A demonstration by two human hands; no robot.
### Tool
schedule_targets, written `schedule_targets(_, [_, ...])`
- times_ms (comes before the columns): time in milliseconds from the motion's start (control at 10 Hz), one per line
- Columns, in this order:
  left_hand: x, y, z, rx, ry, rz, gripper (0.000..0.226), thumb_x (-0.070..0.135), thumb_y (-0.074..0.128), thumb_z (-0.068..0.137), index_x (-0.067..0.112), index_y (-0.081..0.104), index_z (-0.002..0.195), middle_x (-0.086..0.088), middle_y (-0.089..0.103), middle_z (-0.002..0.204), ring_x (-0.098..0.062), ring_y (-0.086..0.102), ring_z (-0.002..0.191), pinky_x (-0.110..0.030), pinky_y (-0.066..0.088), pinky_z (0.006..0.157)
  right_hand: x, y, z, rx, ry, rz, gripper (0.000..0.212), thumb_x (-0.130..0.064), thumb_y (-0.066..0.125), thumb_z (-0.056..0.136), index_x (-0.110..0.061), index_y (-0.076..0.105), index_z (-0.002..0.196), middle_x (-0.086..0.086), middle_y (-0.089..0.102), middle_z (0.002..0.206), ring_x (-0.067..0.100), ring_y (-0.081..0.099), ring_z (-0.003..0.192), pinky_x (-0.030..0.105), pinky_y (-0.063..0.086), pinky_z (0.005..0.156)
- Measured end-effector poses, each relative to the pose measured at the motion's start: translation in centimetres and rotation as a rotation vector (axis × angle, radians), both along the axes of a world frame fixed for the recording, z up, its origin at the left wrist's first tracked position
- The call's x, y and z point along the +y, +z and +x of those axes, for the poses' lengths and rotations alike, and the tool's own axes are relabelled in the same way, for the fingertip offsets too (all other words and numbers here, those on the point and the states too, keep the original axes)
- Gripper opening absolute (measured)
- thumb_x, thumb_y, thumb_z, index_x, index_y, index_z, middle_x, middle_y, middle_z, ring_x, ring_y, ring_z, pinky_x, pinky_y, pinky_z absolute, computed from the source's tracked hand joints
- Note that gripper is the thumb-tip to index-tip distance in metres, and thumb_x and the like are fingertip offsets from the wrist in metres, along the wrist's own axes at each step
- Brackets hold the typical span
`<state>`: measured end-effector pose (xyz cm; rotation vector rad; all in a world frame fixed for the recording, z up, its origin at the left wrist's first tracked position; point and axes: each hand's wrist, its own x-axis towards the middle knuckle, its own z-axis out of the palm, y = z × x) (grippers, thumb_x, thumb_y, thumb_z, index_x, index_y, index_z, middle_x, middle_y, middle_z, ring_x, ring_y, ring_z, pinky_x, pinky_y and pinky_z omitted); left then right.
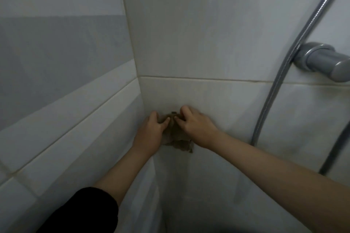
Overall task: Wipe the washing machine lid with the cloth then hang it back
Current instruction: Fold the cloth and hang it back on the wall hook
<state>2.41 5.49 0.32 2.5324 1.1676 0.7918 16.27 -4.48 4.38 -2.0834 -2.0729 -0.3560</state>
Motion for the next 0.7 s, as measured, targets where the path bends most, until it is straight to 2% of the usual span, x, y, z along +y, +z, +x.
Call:
schedule_targets(100, [0.4,-1.6,-0.1,0.055,-0.041,0.004,0.037,0.046,0.046,0.091,0.016,0.056,0.110,-0.001,0.046,0.093,-0.029,0.054,0.087,-0.032,0.034,0.063,0.0,-1.2,-0.1,-0.047,-0.030,-0.020,0.031,-0.018,0.041,0.081,-0.006,0.066,0.095,0.015,0.059,0.090,0.033,0.062,0.074,0.031,0.048,0.043])
schedule_targets(200, [0.0,-2.3,0.3,0.004,-0.021,0.061,0.033,0.050,0.048,0.088,0.019,0.055,0.096,0.005,0.051,0.082,-0.026,0.056,0.080,-0.034,0.037,0.060,-0.2,-1.8,-0.3,0.015,-0.024,-0.014,0.041,-0.014,0.050,0.086,-0.005,0.051,0.126,0.019,0.052,0.119,0.040,0.050,0.107,0.045,0.051,0.072])
schedule_targets(300, [-1.2,-2.2,0.7,0.003,-0.072,-0.009,0.035,0.015,0.054,0.087,0.015,0.059,0.122,-0.011,0.053,0.116,-0.033,0.055,0.100,-0.032,0.045,0.078,-0.9,-1.9,-0.7,0.016,-0.069,-0.001,0.056,-0.021,0.056,0.085,-0.011,0.040,0.138,0.012,0.049,0.130,0.036,0.042,0.117,0.045,0.046,0.089])
schedule_targets(400, [-1.8,-1.9,1.0,-0.112,-0.050,-0.096,0.047,0.038,0.044,0.079,0.018,0.067,0.116,-0.021,0.054,0.120,-0.038,0.051,0.111,-0.041,0.046,0.094,-1.8,-1.6,-0.9,0.088,-0.059,-0.068,0.058,-0.027,0.055,0.083,-0.015,0.041,0.138,0.009,0.052,0.131,0.034,0.043,0.119,0.042,0.039,0.095])
schedule_targets(500, [-3.1,-0.6,1.5,0.037,0.123,-0.172,0.042,0.033,0.049,0.080,0.027,0.064,0.118,-0.024,0.033,0.145,-0.038,0.028,0.137,-0.053,0.024,0.112,-3.5,-1.2,-0.5,0.145,-0.017,-0.113,0.044,-0.020,0.053,0.080,-0.016,0.053,0.124,0.007,0.059,0.127,0.034,0.052,0.111,0.042,0.045,0.094])
schedule_targets(600, [-5.0,0.4,2.1,0.088,0.174,-0.215,0.039,0.032,0.054,0.083,0.026,0.059,0.121,-0.022,0.013,0.155,-0.037,0.009,0.144,-0.059,0.005,0.114,-6.3,-0.5,0.3,0.178,-0.019,-0.060,0.046,-0.016,0.053,0.082,-0.014,0.052,0.128,0.009,0.057,0.133,0.035,0.052,0.117,0.044,0.044,0.099])
schedule_targets(700, [-7.2,1.3,3.0,0.089,0.142,-0.249,0.037,0.033,0.055,0.082,0.017,0.058,0.115,-0.023,0.020,0.153,-0.036,0.014,0.143,-0.057,0.010,0.114,-9.4,0.6,1.3,0.173,-0.069,-0.013,0.047,-0.016,0.051,0.085,-0.012,0.048,0.132,0.011,0.051,0.140,0.035,0.048,0.124,0.044,0.041,0.104])
